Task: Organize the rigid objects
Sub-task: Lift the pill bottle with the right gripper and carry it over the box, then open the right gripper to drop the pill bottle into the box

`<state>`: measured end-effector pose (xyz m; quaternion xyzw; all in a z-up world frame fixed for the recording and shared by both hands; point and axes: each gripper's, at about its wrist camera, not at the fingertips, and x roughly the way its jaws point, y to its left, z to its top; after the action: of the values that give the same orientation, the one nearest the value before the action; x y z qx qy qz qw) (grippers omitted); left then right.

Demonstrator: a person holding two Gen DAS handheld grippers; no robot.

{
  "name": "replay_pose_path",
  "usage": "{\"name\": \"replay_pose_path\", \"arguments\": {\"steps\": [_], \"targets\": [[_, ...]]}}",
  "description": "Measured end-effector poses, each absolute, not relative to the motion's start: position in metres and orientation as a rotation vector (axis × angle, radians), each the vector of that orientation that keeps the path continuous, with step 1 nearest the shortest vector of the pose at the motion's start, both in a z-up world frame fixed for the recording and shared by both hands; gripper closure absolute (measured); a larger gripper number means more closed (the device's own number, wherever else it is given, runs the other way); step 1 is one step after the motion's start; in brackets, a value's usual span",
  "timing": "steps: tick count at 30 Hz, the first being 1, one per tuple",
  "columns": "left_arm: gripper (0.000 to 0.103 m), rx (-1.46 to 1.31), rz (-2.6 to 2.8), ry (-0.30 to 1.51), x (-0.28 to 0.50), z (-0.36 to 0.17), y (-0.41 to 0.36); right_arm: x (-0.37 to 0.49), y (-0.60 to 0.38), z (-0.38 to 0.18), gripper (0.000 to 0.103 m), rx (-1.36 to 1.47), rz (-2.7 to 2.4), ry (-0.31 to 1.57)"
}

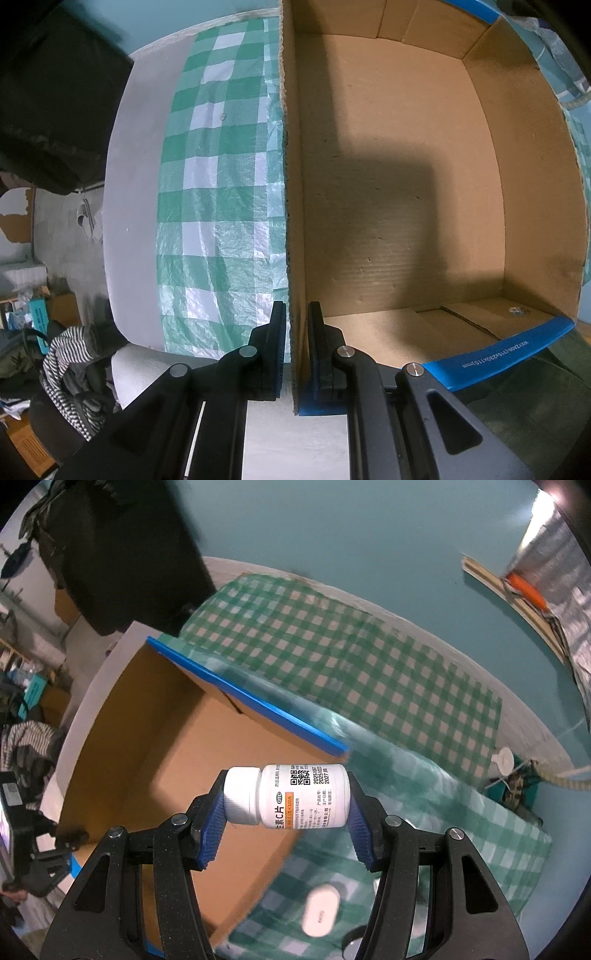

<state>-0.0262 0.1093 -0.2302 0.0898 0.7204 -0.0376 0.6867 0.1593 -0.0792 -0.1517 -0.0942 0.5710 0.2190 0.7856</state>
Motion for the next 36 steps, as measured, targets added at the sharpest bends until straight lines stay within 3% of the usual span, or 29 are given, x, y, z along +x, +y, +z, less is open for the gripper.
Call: {"name": "replay_pose_path", "arguments": {"steps": [23,36], "targets": [[0.092,0.183,-0.073,1.613,-0.026,-0.230,0.117,0.171,-0.061,-0.187,0.045,-0.231,0.463,1.320],[0.092,0.198,-0.075,1.605,-0.030,-0.230,0.115,0.164,-0.075,-0.168,0.041,-0.173,0.451,1.272]]}}
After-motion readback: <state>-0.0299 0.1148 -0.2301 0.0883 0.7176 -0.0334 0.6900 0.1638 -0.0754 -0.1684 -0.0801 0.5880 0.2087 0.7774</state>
